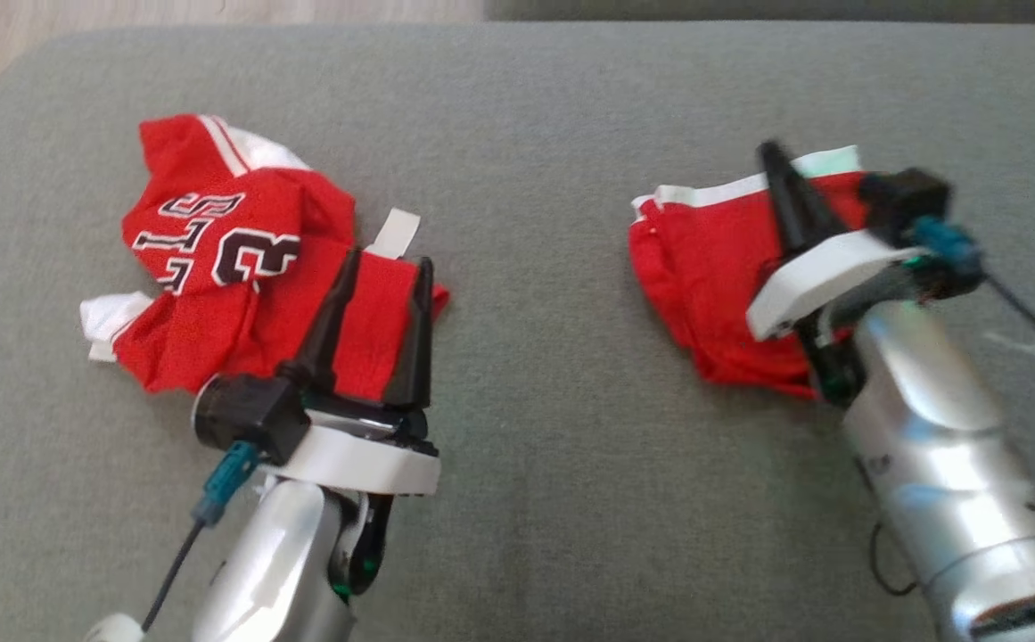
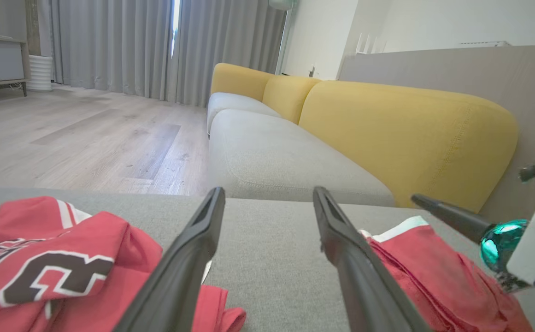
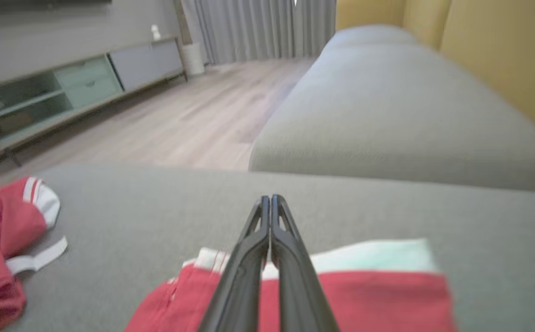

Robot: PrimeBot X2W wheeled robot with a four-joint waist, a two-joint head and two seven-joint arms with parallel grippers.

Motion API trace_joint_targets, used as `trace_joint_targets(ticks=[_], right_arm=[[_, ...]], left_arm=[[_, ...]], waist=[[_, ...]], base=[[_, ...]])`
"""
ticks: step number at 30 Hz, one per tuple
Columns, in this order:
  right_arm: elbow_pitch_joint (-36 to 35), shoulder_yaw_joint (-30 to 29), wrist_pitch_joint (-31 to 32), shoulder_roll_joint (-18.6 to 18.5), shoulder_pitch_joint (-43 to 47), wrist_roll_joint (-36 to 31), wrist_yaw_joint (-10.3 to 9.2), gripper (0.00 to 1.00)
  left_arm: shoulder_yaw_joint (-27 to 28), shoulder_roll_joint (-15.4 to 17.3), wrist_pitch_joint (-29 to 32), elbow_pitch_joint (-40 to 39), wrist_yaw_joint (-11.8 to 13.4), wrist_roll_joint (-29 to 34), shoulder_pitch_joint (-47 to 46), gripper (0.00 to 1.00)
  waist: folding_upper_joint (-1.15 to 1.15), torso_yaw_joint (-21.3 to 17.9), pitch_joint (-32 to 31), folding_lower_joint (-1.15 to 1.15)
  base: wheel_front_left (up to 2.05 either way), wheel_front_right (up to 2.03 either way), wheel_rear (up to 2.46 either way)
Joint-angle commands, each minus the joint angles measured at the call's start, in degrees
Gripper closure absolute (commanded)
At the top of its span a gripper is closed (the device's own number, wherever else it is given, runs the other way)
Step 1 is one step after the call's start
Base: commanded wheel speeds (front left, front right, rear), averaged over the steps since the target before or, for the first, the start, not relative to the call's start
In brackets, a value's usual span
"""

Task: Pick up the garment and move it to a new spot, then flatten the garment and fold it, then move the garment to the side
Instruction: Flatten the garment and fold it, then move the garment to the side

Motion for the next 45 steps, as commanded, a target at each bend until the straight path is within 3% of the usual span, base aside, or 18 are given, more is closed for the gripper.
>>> trace_joint_targets(ticks=[1,9,10,11,12,19,25,45], right_arm=[[-4.3,-1.0,-0.8,-0.8,1.4,-0.5,-0.04,1.00],[-19.7,-13.7,-0.8,-1.9,12.1,-7.3,-0.04,1.00],[-21.2,-14.8,-0.8,-1.6,13.6,-8.2,-0.04,0.93],[-22.9,-15.9,-0.8,-1.1,15.1,-9.1,-0.04,0.30],[-24.5,-16.9,-0.8,-0.6,16.6,-9.6,-0.04,0.00],[-32.8,-19.6,-0.8,1.7,26.6,-11.4,-0.04,0.00],[-36.0,-18.0,-0.8,1.9,31.3,-8.9,-0.04,0.00],[-33.4,-19.7,-0.1,1.9,26.2,-11.9,-0.04,0.00]], left_arm=[[2.6,0.3,-0.5,-2.1,0.1,0.4,-0.4,0.00],[6.1,0.3,-0.5,-2.7,-0.1,1.7,2.3,0.00],[6.5,0.3,-0.5,-2.7,-0.1,1.9,2.6,0.00],[6.8,0.3,-0.5,-2.8,-0.2,2.1,2.9,0.00],[7.1,0.3,-0.5,-2.9,-0.2,2.3,3.2,0.00],[8.6,0.3,-0.5,-2.6,-0.7,3.4,6.1,0.00],[9.1,0.3,-0.5,-2.5,-0.6,4.0,8.2,0.00],[7.7,0.3,-0.5,-3.3,-0.3,3.5,6.7,0.00]], waist=[[0.00,-1.6,-1.6,0.00],[0.00,-5.5,-5.8,0.00],[0.00,-5.9,-6.2,0.00],[0.00,-6.2,-6.5,0.00],[0.00,-6.5,-6.8,0.00],[0.00,-7.8,-8.9,0.00],[0.00,-8.1,-9.8,0.00],[0.00,-5.1,-6.4,0.00]], base=[[0.00,0.00,0.00],[0.00,0.00,0.00],[0.00,0.00,0.00],[0.00,0.00,0.00],[0.00,0.00,0.00],[0.00,0.00,0.00],[0.00,0.00,0.00],[0.00,0.00,0.00]])
